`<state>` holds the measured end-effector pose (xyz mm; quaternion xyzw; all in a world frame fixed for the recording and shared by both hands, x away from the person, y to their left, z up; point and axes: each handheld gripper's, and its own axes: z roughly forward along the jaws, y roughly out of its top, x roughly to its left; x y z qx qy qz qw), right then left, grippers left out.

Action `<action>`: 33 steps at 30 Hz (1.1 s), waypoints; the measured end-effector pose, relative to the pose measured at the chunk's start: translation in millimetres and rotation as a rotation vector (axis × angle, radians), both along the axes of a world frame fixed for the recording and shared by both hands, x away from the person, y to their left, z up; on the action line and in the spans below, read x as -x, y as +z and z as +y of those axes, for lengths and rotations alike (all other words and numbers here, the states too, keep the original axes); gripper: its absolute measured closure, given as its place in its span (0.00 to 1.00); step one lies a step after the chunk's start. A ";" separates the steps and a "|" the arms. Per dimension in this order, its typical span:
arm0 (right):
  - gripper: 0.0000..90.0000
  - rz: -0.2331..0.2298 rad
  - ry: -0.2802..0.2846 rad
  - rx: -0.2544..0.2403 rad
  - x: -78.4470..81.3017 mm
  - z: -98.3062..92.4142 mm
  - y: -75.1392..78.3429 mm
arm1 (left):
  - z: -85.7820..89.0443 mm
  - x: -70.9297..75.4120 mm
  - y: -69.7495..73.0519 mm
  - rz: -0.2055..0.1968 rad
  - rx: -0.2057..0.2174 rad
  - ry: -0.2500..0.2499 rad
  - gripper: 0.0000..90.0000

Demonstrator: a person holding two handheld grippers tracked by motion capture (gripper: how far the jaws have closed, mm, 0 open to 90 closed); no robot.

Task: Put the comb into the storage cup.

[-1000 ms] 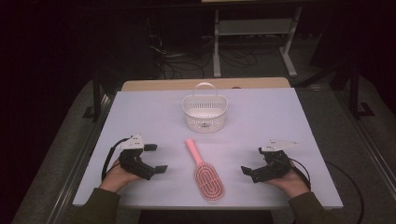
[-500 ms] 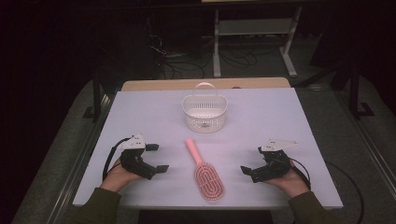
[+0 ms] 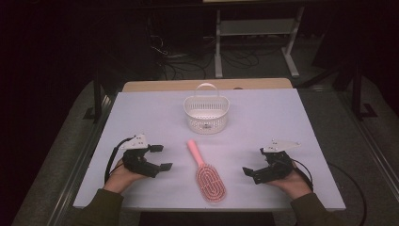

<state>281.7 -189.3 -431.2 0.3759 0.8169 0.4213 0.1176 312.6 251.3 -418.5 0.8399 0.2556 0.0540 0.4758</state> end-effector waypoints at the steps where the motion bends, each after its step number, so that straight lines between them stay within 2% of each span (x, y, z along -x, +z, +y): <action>1: 0.00 0.001 -0.001 0.000 -0.2 0.0 0.1 | -0.4 -0.1 0.1 -0.001 0.001 -0.001 0.22; 4: 0.00 0.001 0.000 0.001 -0.2 -0.1 -0.1 | -1.9 -0.2 0.2 0.000 0.002 -0.004 0.24; 19: 0.00 0.002 -0.003 -0.003 -0.1 -0.2 0.2 | -9.9 -4.3 1.4 0.007 0.000 -0.006 0.49; 33: 0.00 0.004 -0.002 -0.002 -0.1 0.1 0.0 | -16.2 -7.9 2.4 0.020 -0.006 -0.008 0.76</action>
